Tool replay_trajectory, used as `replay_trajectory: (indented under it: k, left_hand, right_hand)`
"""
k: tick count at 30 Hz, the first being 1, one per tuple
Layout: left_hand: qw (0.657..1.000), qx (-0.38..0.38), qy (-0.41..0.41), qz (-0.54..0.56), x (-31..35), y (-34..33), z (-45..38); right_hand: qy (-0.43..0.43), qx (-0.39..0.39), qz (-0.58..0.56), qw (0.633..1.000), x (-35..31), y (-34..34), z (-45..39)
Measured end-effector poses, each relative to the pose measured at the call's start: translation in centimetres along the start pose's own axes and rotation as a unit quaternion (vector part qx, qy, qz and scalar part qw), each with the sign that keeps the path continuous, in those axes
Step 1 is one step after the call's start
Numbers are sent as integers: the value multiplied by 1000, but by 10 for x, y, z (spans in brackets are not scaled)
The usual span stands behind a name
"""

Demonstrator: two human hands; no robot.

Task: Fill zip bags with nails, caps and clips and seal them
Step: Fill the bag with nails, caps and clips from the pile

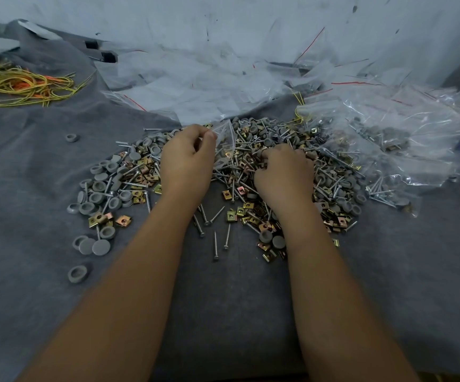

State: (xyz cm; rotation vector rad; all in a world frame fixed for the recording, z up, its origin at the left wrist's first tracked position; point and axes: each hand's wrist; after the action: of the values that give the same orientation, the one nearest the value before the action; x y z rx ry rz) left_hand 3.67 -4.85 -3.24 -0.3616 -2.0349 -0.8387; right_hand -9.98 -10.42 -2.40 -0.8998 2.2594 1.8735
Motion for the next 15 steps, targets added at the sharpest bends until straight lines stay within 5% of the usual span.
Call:
replay_trajectory:
  k: [15]
  left_hand:
    - [999,-36,14,20,-2,-1,-1]
  right_hand:
    - [-3,67,-265,962,-4,-2,-2]
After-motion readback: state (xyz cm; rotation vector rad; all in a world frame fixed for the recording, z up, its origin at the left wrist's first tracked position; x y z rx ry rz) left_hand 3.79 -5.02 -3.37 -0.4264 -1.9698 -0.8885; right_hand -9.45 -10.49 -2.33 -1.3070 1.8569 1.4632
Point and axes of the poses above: each hand's wrist, its own z-axis away from the middle knuckle, its own y-axis out of the back of the hand, x = y × z, and after that the axes turned 11 degrees about -z, right-handed
